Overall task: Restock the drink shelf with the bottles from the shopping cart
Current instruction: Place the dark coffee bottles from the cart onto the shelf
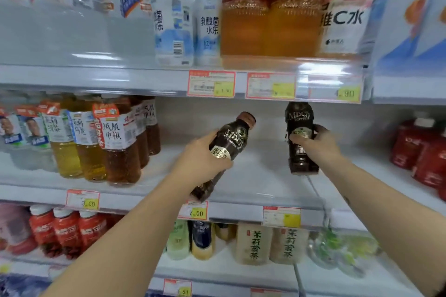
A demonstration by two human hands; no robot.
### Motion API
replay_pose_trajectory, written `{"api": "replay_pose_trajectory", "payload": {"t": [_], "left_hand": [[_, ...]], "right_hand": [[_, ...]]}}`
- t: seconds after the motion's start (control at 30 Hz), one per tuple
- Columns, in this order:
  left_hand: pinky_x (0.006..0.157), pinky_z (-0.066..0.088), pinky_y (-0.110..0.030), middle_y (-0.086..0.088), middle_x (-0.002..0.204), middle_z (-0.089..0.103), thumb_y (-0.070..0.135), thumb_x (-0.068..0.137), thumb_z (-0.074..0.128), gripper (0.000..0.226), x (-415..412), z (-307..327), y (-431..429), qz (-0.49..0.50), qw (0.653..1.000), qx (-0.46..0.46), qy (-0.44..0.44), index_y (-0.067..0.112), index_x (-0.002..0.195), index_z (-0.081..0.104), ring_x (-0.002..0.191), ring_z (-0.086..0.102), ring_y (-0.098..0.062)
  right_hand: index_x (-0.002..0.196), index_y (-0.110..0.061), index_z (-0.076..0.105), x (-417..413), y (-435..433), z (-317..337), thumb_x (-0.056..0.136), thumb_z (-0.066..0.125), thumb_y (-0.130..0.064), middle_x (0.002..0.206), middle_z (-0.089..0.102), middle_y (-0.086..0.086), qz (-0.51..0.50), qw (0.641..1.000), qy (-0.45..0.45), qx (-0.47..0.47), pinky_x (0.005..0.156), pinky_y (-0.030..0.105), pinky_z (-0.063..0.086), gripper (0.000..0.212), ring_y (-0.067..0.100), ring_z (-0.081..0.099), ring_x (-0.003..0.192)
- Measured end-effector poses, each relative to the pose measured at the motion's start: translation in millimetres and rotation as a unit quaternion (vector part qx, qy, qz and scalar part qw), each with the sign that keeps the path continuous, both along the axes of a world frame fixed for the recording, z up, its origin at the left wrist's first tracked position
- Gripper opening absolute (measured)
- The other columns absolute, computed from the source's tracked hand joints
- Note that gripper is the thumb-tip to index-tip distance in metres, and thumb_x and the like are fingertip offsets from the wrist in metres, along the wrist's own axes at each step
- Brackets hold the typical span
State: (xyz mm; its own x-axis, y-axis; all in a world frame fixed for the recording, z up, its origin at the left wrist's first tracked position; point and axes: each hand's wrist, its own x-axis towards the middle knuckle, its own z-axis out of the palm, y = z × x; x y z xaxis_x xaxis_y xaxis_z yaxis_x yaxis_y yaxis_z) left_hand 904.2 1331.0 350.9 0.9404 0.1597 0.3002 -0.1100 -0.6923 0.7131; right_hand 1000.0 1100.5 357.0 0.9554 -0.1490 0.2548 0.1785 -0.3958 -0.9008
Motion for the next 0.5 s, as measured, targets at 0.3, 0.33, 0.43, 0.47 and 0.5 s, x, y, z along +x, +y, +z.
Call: {"api": "replay_pose_trajectory", "payload": {"t": [0.3, 0.33, 0.43, 0.47, 0.5], "left_hand": [[0.042, 0.048, -0.017, -0.005, 0.072, 0.066, 0.021, 0.078, 0.072, 0.013, 24.4, 13.2, -33.6, -0.007, 0.971, -0.21, 0.114, 0.018, 0.087, 0.063, 0.045, 0.062, -0.012], [0.045, 0.05, -0.019, -0.005, 0.073, 0.066, 0.022, 0.078, 0.072, 0.013, 26.5, 13.2, -36.3, -0.002, 0.969, -0.221, 0.11, 0.019, 0.086, 0.063, 0.049, 0.063, -0.015], [0.042, 0.047, -0.017, -0.004, 0.077, 0.065, 0.022, 0.08, 0.071, 0.017, 35.7, 12.3, -42.4, 0.011, 0.963, -0.259, 0.076, 0.019, 0.094, 0.061, 0.056, 0.062, -0.015], [0.041, 0.046, -0.016, -0.003, 0.079, 0.065, 0.021, 0.08, 0.071, 0.023, 39.2, 10.8, -44.2, 0.014, 0.963, -0.264, 0.059, 0.018, 0.099, 0.059, 0.058, 0.063, -0.014], [0.044, 0.048, -0.018, -0.002, 0.082, 0.066, 0.021, 0.08, 0.071, 0.029, 42.3, 7.9, -46.0, 0.018, 0.963, -0.265, 0.042, 0.019, 0.105, 0.058, 0.062, 0.064, -0.014]], "right_hand": [[0.124, -0.004, 0.046, 51.9, -40.7, -17.8, 0.078, 0.068, -0.017, 0.113, 0.06, 0.019, -0.087, 0.996, -0.022, 0.005, 0.086, 0.044, 0.05, 0.052, 0.037, 0.059, 0.099], [0.126, -0.006, 0.045, 57.1, -43.2, -18.7, 0.078, 0.068, -0.016, 0.115, 0.059, 0.018, -0.091, 0.995, -0.032, 0.016, 0.086, 0.043, 0.049, 0.054, 0.037, 0.059, 0.1], [0.13, -0.007, 0.038, 70.3, -47.3, -23.4, 0.083, 0.062, -0.009, 0.115, 0.058, 0.014, -0.069, 0.995, -0.045, 0.049, 0.08, 0.033, 0.043, 0.053, 0.027, 0.056, 0.095], [0.133, -0.007, 0.035, 75.7, -48.4, -25.2, 0.085, 0.06, -0.007, 0.116, 0.058, 0.014, -0.058, 0.996, -0.047, 0.055, 0.079, 0.03, 0.04, 0.055, 0.025, 0.054, 0.095], [0.135, -0.008, 0.032, 81.4, -49.4, -26.8, 0.085, 0.059, -0.006, 0.118, 0.057, 0.013, -0.051, 0.996, -0.045, 0.056, 0.08, 0.029, 0.038, 0.057, 0.025, 0.054, 0.098]]}}
